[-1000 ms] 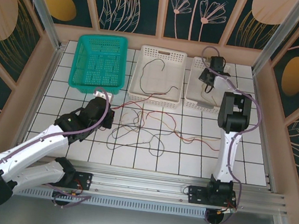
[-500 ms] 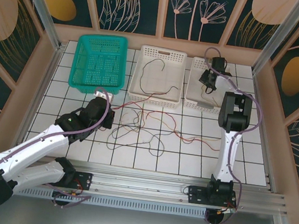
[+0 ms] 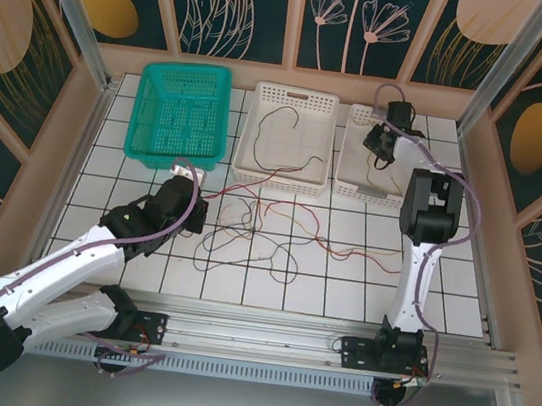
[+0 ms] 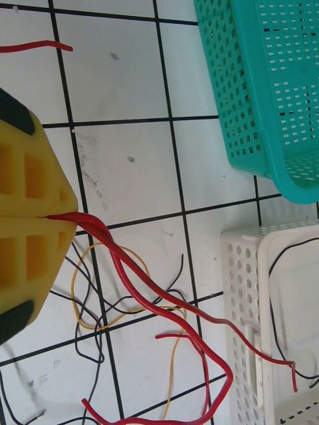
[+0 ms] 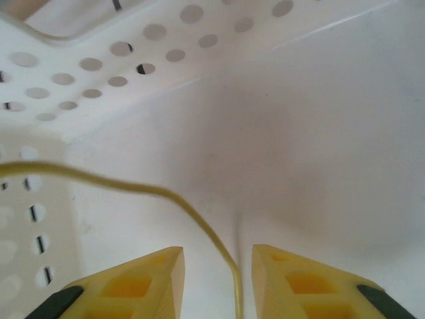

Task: Untangle the cables

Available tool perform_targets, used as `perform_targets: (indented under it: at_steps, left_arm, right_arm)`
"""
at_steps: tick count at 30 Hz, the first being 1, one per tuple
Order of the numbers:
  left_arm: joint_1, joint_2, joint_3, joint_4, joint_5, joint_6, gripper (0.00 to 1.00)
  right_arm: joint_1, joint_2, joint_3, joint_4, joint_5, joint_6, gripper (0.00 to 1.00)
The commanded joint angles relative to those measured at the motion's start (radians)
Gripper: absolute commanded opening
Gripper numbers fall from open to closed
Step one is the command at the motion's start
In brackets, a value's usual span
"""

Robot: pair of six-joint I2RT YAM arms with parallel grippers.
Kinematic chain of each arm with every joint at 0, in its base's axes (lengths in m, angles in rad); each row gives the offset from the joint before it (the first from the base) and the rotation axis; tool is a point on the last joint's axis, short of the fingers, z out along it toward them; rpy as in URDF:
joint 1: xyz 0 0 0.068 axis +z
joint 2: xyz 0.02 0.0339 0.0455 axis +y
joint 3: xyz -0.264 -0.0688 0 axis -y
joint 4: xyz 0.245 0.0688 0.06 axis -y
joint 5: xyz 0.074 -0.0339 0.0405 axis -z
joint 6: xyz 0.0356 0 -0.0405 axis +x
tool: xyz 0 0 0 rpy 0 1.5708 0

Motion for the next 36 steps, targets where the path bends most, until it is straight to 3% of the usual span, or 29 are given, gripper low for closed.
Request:
perform_targets:
  at_steps: [1,7,12,16,21,29,34,36]
  left_arm:
    - [0.005,-0.011,0.001,0.018,0.014,0.014,0.0]
    - [0.005,-0.041,0.001,0.028,0.069,0.004,0.0]
    - [0.005,-0.092,0.003,0.082,0.195,-0.081,0.0]
    - [0.005,-0.108,-0.072,0.221,0.294,-0.203,0.0]
    - [0.004,-0.061,-0.174,0.442,0.413,-0.341,0.0]
    - [-0.007,-0.027,-0.196,0.574,0.504,-0.439,0.0]
    - [-0.05,0.001,-0.193,0.581,0.481,-0.445,0.0]
    - [-0.064,0.003,-0.195,0.578,0.467,-0.446,0.0]
  right_arm:
    - [0.001,-0.15,-0.042,0.035,0.059,0.032,0.37]
    - [0.015,-0.32,-0.154,0.081,0.039,0.046,0.43]
    - [0.056,-0.526,-0.383,0.202,-0.221,0.055,0.48]
    - [0.139,-0.719,-0.616,0.315,-0.46,0.046,0.52]
    - [0.307,-0.952,-0.846,0.394,-0.583,0.033,0.55]
    - [0.54,-1.216,-1.098,0.541,-0.601,0.129,0.6]
    - [0.621,-1.224,-1.124,0.461,-0.44,0.073,0.6]
    - [0.633,-1.209,-1.135,0.47,-0.442,0.081,0.6]
